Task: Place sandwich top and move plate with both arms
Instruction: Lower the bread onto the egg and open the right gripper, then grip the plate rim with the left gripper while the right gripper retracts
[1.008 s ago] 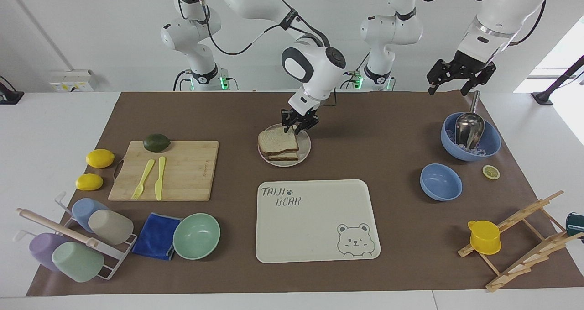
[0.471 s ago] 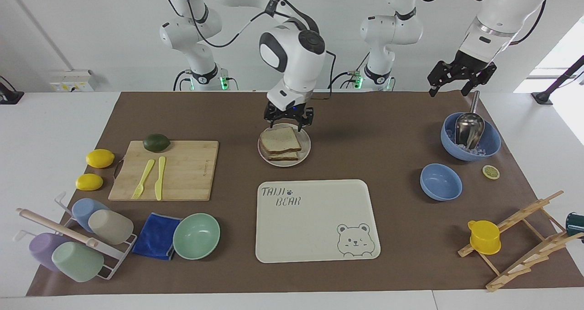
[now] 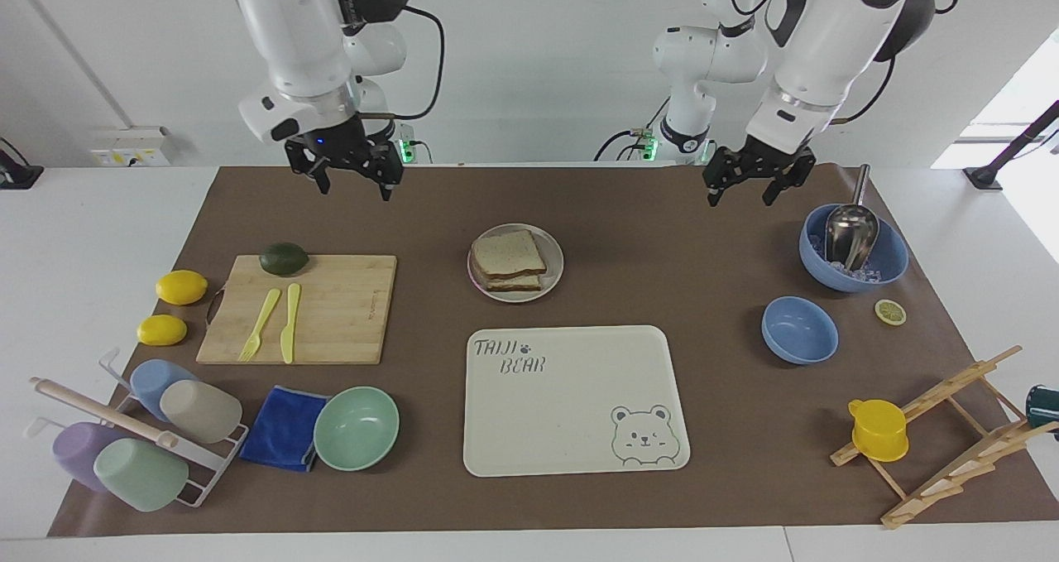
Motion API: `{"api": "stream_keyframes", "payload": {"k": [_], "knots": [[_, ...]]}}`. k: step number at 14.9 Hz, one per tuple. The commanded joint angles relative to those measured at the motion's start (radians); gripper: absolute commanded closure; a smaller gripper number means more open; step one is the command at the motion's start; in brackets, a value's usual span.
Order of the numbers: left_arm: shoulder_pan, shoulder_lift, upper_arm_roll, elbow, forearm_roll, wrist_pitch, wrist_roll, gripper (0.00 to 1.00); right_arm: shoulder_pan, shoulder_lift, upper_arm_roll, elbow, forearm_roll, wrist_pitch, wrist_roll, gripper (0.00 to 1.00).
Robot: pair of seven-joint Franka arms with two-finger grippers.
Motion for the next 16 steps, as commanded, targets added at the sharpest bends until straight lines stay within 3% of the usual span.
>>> {"api": "stream_keyframes", "payload": {"k": [1,3,5,6,11,13,16], "knots": [[-0.098,0.005,0.011,-0.125,-0.028,0.151,-0.096,0.0,-0.014,-0.006,-0.008,-0.02,0.017,-0.028,-0.01,0.0],[-0.172,0.054,0.011,-0.186,-0.034,0.257,-0.172,0.0,-0.022,0.006,-0.041,0.008,0.027,-0.035,-0.114,0.0],[-0.244,0.123,0.011,-0.241,-0.036,0.387,-0.206,0.0,0.067,0.014,-0.191,0.016,0.059,-0.042,-0.152,0.0],[-0.266,0.14,0.011,-0.274,-0.036,0.457,-0.206,0.0,0.063,0.017,-0.216,0.016,0.073,-0.035,-0.17,0.0],[-0.356,0.211,0.011,-0.357,-0.124,0.631,-0.206,0.03,0.035,0.026,-0.235,0.025,0.048,-0.057,-0.282,0.0],[-0.365,0.243,0.01,-0.355,-0.149,0.651,-0.204,0.07,0.035,0.042,-0.262,0.079,0.056,-0.069,-0.309,0.0],[-0.399,0.262,0.01,-0.355,-0.167,0.659,-0.206,0.12,0.023,0.031,-0.262,0.045,0.062,-0.028,-0.32,0.0]]}}
